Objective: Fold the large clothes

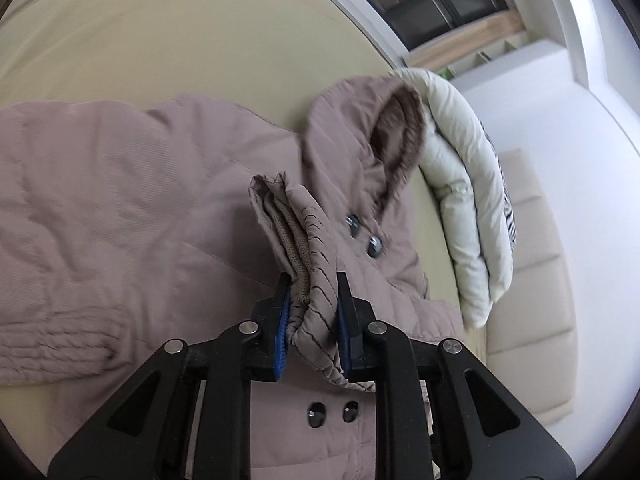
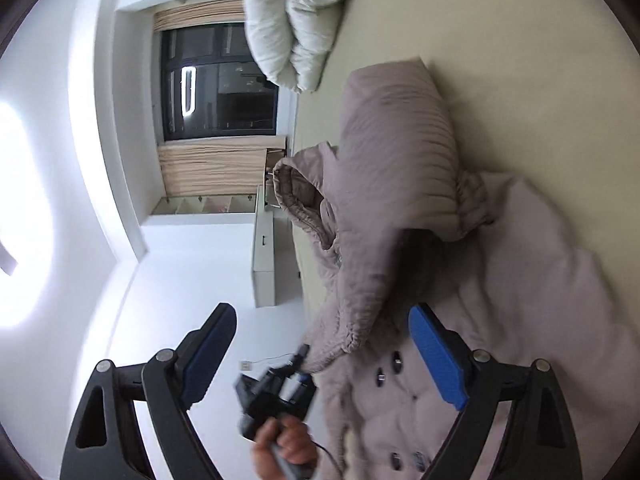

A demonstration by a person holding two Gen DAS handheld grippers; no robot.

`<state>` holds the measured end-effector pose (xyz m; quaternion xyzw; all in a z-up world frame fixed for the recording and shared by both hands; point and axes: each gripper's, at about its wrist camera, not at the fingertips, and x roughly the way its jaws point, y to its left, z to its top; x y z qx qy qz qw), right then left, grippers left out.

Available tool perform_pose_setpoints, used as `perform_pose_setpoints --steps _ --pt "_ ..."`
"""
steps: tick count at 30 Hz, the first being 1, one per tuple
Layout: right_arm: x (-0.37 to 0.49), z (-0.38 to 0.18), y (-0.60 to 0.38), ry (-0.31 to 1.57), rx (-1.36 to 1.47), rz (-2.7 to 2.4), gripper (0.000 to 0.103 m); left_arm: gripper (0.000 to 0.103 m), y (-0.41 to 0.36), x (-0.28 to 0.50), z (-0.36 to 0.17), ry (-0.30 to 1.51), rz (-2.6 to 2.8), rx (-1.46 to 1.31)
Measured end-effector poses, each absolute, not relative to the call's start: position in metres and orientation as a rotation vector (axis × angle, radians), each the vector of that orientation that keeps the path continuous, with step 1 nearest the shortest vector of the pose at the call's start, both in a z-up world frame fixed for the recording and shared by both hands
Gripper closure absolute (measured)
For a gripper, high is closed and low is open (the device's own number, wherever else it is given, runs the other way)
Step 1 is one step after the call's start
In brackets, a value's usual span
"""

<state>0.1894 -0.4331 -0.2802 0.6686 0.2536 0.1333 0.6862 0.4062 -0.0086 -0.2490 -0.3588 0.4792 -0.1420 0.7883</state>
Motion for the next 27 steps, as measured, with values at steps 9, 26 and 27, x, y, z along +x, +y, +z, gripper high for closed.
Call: perform_pose_setpoints --steps 9,26,27 --pt "0.258 -0.296 -0.469 0.540 1.532 0.138 0.016 0.085 0.052 0.405 -0.268 1.021 -0.225 -0.797" --pt "0.194 -0.265 -0.494 0.400 1.492 0.152 0.014 0.085 0.034 0.400 -0.310 1.100 -0.234 -0.756" --pt "0.195 -0.252 -0.493 0.382 1.456 0.165 0.012 0.085 0.033 0.400 -0.311 1.101 -0.236 -0.753"
